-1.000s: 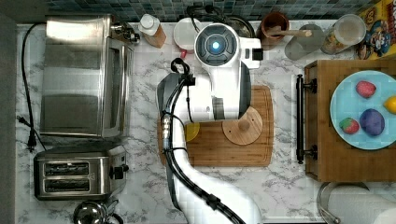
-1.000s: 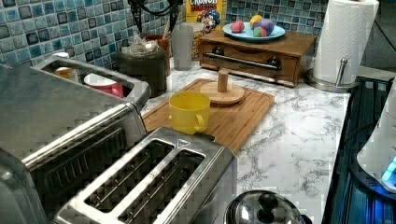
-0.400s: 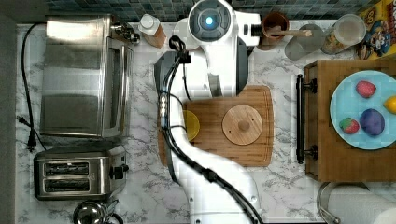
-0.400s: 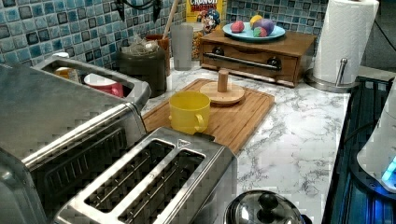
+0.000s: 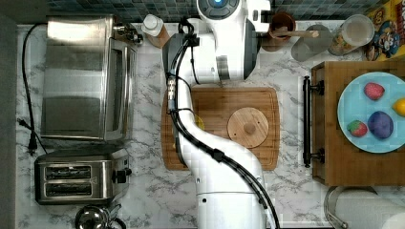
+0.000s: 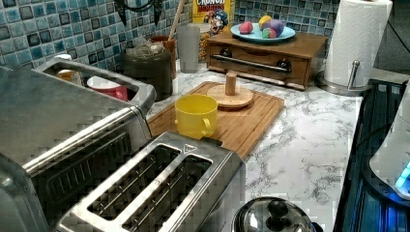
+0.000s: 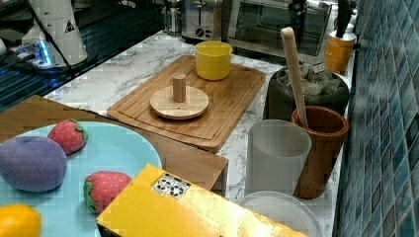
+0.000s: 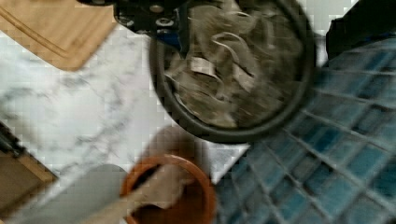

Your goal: Get a tea bag.

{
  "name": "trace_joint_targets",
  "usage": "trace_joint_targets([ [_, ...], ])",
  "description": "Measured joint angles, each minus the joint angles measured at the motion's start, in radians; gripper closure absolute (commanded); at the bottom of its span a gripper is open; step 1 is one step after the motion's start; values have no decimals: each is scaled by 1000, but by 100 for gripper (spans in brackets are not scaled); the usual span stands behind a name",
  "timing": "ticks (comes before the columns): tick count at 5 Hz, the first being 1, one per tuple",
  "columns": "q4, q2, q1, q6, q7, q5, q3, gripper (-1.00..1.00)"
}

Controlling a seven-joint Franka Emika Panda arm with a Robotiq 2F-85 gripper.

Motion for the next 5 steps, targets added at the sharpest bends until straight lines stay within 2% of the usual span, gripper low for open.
trace_joint_targets([
  [2,16,47,-11,26,-1,0,0,-100],
  [3,21,65,-15,27,-4,-8,1,100],
  [5,22,75,-15,16,-4,-7,10,100],
])
